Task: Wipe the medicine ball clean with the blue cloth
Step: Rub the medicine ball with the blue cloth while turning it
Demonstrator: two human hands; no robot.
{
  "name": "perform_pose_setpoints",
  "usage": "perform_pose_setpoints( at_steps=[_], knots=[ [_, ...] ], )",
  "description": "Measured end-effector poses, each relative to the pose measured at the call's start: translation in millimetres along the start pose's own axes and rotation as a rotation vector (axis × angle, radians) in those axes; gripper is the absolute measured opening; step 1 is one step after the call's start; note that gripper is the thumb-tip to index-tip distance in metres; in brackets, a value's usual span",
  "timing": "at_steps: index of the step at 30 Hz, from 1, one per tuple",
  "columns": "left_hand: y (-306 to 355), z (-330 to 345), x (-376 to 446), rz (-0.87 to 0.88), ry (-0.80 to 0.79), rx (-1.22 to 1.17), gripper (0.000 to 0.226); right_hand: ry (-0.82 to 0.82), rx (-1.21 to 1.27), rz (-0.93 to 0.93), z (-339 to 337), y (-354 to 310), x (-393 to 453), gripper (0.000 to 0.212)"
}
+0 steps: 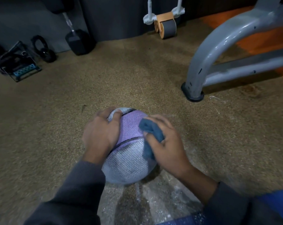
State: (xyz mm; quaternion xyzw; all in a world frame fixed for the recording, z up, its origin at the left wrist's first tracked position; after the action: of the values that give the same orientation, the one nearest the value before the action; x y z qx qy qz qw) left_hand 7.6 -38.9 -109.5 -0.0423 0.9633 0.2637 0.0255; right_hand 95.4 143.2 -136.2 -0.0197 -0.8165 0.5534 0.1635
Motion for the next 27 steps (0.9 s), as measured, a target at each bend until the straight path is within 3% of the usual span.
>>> perform_pose_setpoints(
  at_steps=[3,9,11,15,21,25,27],
  knots=[
    [-2.8,-0.5,-2.5,-0.025,0.015,0.011,0.047,0.069,0.106,0.223,-11.3,24.7,11.1,0.023],
    [-2.5,-1.9,-5.8,-0.063,0.042,0.008,0.048,-0.068,-0.212,-0.140,14.4,-39.5,-10.8,0.045],
    [-6.6,-1.7,-6.6,-0.065,0.043,0.002,0.048,-0.042,-0.132,-0.096,9.7,-25.8,-8.4,0.041],
    [-9.1,-1.1,-5.6,-0.099,0.049,-0.002,0.049,0.080,0.077,0.195,-8.6,16.1,2.0,0.022],
    [-6.8,0.9,-6.7,-0.078,0.048,-0.004,0.051,-0.063,-0.156,-0.068,17.8,-36.1,-18.8,0.045],
    [-11.5,-3.1,-6.4,-0.090,0.058,-0.069,0.049,0.045,0.074,0.130,-1.5,2.4,-6.1,0.029],
    [-11.7,-4.1,-6.3,-0.105,0.068,-0.083,0.048,0.071,0.036,0.166,-4.7,3.8,-3.7,0.028]
  ],
)
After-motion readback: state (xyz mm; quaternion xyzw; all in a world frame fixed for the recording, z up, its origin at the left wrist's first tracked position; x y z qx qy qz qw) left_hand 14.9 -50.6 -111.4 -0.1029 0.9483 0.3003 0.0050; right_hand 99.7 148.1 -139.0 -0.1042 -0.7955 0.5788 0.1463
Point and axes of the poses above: each hand's wrist, its own x-axis towards the middle knuckle, its own z-axis out of the palm, y = z × x, the point moved 8 cm from there along x, towards the middle knuckle, and after that the axes turned 3 degrees about -y, right-handed, at the moved point
